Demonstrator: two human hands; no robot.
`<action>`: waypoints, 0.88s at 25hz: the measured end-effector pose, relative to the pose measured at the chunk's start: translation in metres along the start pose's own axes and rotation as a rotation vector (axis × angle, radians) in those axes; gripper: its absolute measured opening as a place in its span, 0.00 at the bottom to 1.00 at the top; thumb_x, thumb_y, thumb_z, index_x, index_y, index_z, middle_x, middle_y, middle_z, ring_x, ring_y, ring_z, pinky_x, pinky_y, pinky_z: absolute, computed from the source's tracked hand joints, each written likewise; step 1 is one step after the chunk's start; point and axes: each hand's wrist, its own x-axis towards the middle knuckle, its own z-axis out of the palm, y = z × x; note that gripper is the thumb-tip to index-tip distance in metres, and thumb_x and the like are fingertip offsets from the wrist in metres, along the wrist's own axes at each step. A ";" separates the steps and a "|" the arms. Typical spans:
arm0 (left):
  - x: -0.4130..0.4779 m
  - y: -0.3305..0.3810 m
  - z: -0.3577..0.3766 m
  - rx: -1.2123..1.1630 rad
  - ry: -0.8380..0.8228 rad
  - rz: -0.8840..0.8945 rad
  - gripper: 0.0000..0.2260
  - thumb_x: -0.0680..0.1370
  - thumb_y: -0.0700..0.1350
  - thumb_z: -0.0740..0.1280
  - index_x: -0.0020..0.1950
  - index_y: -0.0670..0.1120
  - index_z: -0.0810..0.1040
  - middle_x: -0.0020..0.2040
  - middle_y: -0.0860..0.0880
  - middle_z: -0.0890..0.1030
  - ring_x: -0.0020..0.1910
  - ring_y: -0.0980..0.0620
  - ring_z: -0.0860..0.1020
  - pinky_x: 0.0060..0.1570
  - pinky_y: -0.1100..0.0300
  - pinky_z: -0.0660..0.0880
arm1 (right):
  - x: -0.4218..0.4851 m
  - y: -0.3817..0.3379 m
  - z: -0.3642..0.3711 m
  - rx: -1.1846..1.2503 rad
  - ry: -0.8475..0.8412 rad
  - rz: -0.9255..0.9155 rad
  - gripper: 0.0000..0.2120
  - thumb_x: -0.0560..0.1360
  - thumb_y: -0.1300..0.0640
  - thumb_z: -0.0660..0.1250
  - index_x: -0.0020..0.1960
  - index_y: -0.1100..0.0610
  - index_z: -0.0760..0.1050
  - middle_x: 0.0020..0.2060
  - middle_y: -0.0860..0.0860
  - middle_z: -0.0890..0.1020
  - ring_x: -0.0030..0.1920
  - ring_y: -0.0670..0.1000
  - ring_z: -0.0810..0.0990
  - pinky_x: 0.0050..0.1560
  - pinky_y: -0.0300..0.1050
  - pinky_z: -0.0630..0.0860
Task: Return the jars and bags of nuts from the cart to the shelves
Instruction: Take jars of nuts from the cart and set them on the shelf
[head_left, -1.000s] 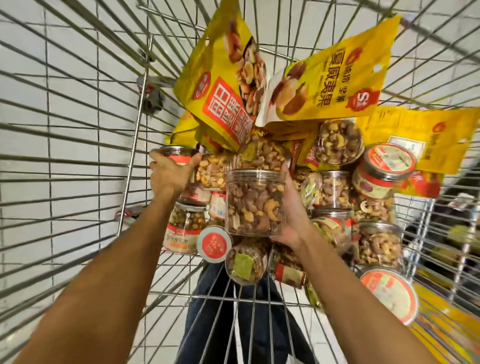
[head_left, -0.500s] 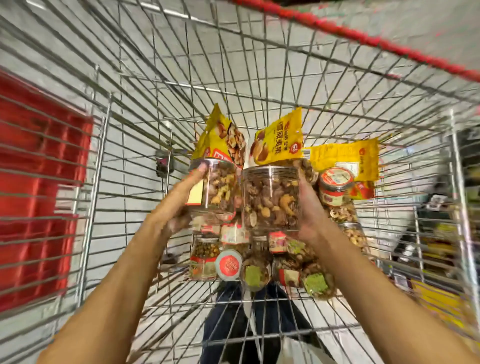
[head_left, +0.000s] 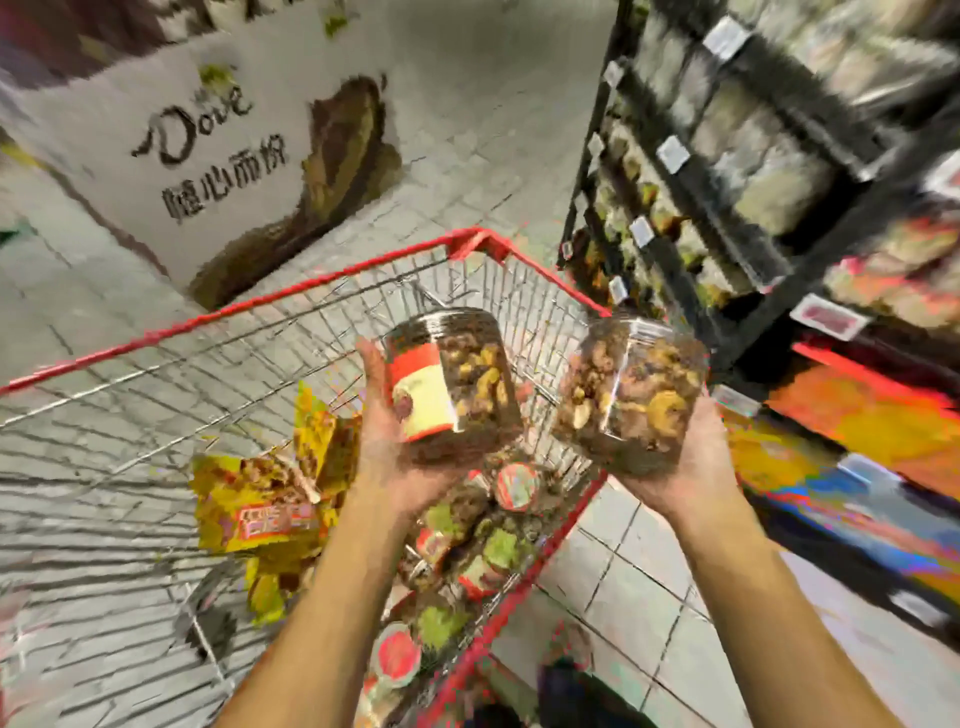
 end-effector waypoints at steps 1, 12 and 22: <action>0.014 -0.020 0.016 0.006 -0.102 -0.032 0.48 0.71 0.72 0.46 0.66 0.30 0.69 0.65 0.27 0.70 0.66 0.33 0.69 0.70 0.44 0.55 | -0.016 -0.016 -0.017 0.040 0.034 -0.052 0.35 0.80 0.44 0.44 0.32 0.56 0.83 0.31 0.50 0.84 0.34 0.50 0.84 0.39 0.51 0.82; 0.134 -0.325 0.180 0.369 -0.153 -0.429 0.29 0.67 0.67 0.57 0.45 0.45 0.85 0.41 0.48 0.85 0.40 0.51 0.83 0.44 0.56 0.80 | -0.222 -0.194 -0.266 0.236 0.340 -0.521 0.21 0.74 0.42 0.58 0.44 0.55 0.85 0.43 0.54 0.86 0.44 0.56 0.85 0.40 0.57 0.80; 0.166 -0.525 0.239 0.354 -0.072 -0.520 0.28 0.66 0.67 0.60 0.46 0.46 0.85 0.44 0.46 0.85 0.44 0.47 0.82 0.50 0.46 0.78 | -0.296 -0.310 -0.397 0.310 0.402 -0.509 0.19 0.72 0.44 0.60 0.42 0.55 0.85 0.44 0.54 0.85 0.43 0.55 0.85 0.41 0.54 0.81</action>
